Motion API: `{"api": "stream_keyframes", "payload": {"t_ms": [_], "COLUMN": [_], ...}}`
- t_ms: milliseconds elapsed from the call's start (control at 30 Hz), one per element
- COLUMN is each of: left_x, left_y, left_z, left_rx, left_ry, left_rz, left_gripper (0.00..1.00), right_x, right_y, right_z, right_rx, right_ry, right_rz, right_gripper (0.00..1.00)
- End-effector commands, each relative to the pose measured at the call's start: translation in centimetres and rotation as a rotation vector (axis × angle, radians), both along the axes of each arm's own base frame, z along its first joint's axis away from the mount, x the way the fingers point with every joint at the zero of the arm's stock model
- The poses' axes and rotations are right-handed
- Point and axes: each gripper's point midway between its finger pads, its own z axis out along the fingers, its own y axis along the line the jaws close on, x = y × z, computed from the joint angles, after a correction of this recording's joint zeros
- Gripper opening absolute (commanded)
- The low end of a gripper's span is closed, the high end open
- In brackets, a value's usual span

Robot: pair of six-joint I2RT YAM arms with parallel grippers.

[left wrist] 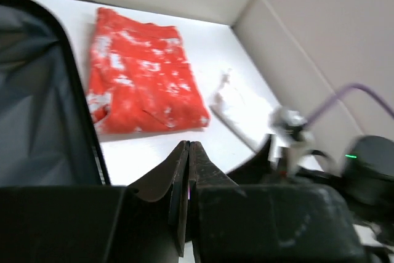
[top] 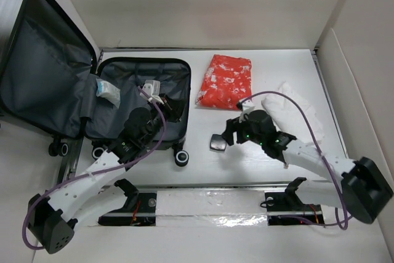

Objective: Pack the luggage

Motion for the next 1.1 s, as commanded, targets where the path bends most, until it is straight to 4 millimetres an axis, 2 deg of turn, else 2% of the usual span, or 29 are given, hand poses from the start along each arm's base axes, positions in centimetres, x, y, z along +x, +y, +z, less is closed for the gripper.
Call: {"api": "stream_keyframes", "payload": {"t_ms": [0,33,100,167,267,400,533,667,800,867,933,967,1067], "left_x": [-3.3,-3.7,-4.3,-4.6,-4.6,-4.4,-4.6,-4.9,-5.1,-5.2,-5.3,-5.4,-5.3], "left_y": [-1.3,-1.2,-0.7,-0.3,-0.2,-0.6,-0.6,-0.4,-0.3,-0.1,-0.1,0.0,0.2], "left_z": [5.7,5.8,6.0,5.3,4.4,3.7,3.8,4.0,4.2,4.5,4.5,4.6,4.7], "left_rx": [-0.098,-0.094,-0.097,-0.095,-0.094,-0.086,-0.094,-0.104,-0.110,-0.116,-0.119,-0.122,-0.125], "left_ry": [-0.105,-0.106,-0.110,-0.104,-0.097,-0.091,-0.104,-0.116,-0.121,-0.130,-0.132,-0.136,-0.137], "left_rz": [-0.172,-0.181,-0.184,-0.175,-0.171,-0.181,-0.192,-0.194,-0.194,-0.192,-0.191,-0.189,-0.179], "left_gripper": [0.00,0.00,0.20,0.43,0.51,0.52,0.52,0.52,0.52,0.52,0.52,0.52,0.51], "right_x": [1.2,1.3,1.1,1.0,1.2,0.6,0.4,1.3,1.6,1.8,1.7,1.5,1.4], "right_y": [1.1,1.2,1.9,2.4,3.2,5.9,7.6,7.7,7.1,7.2,6.3,6.8,6.1], "right_z": [-0.5,-1.5,-2.2,-3.2,-4.4,-4.9,-5.0,-6.1,-7.4,-7.5,-7.7,-7.5,-7.6], "right_rx": [-0.069,-0.092,-0.079,-0.082,-0.084,-0.071,-0.075,-0.108,-0.186,-0.251,-0.340,-0.358,-0.405], "right_ry": [-0.009,0.014,0.042,0.072,0.108,0.136,0.138,0.155,0.166,0.139,0.121,0.107,0.100], "right_rz": [-0.035,-0.048,-0.046,-0.049,-0.060,-0.012,-0.012,-0.056,-0.111,-0.136,-0.171,-0.167,-0.193], "right_gripper": [0.83,0.87,0.93,0.94,0.99,0.99,0.99,0.98,0.92,0.92,0.92,0.91,0.88]}}
